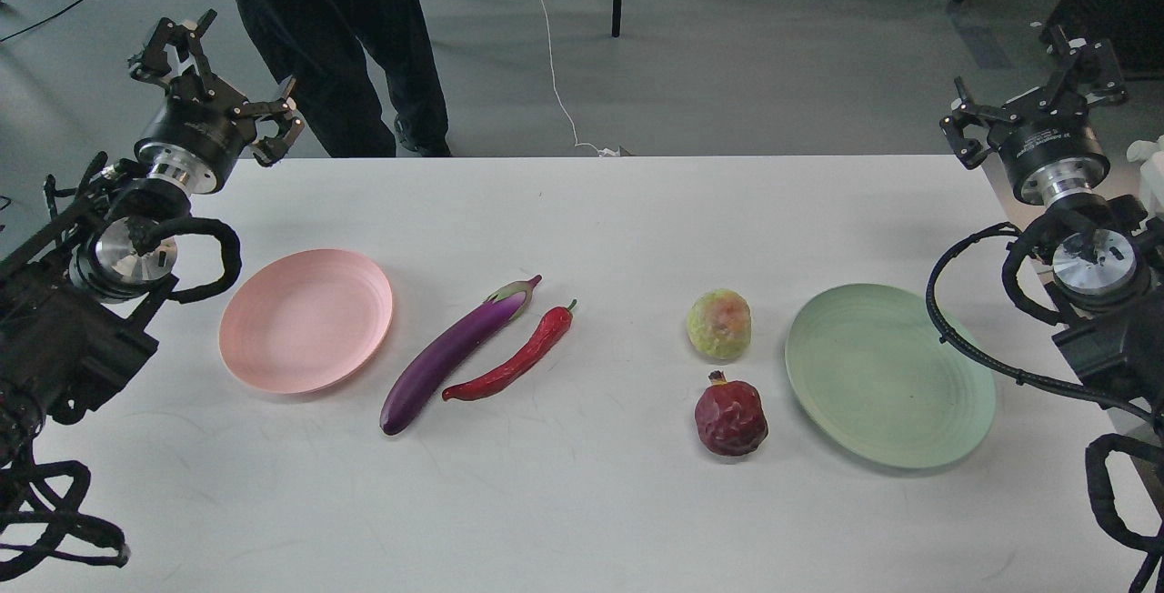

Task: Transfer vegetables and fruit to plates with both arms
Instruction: 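Move the right gripper toward the pale green fruit, then grasp the pale green fruit with the right gripper and lift it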

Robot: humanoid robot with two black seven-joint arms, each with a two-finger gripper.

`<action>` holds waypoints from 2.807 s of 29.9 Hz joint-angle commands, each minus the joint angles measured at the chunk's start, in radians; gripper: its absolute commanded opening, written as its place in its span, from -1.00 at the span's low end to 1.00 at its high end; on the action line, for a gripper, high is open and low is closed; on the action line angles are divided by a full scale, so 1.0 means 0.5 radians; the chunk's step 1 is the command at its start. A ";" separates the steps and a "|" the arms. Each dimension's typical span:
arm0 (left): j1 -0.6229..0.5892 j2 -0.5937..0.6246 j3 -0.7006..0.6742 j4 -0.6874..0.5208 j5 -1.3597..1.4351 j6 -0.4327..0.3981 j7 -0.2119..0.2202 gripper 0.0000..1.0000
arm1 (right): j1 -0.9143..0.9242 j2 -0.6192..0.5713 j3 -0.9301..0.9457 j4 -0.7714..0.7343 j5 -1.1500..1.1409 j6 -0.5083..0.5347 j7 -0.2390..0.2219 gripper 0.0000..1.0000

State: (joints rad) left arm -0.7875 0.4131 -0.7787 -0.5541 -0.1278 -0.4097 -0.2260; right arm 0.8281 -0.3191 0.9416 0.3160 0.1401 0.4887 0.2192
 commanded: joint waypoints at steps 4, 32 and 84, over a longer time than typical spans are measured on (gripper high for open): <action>0.007 0.008 -0.001 -0.002 -0.024 -0.021 0.007 0.96 | 0.001 -0.006 -0.030 0.012 -0.001 0.000 0.006 0.97; 0.004 0.076 -0.066 -0.030 -0.024 -0.067 0.010 0.96 | 1.280 0.092 -2.536 0.439 -1.160 0.000 0.003 0.96; 0.019 0.109 -0.032 -0.027 -0.018 -0.150 0.010 0.96 | 1.617 -0.260 -3.549 1.460 -2.053 -0.008 0.052 -0.10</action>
State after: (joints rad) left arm -0.7762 0.4696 -0.7984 -0.5665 -0.1368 -0.4841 -0.2213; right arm 1.6286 -0.3609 -0.8307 0.9698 -0.8218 0.4851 0.2484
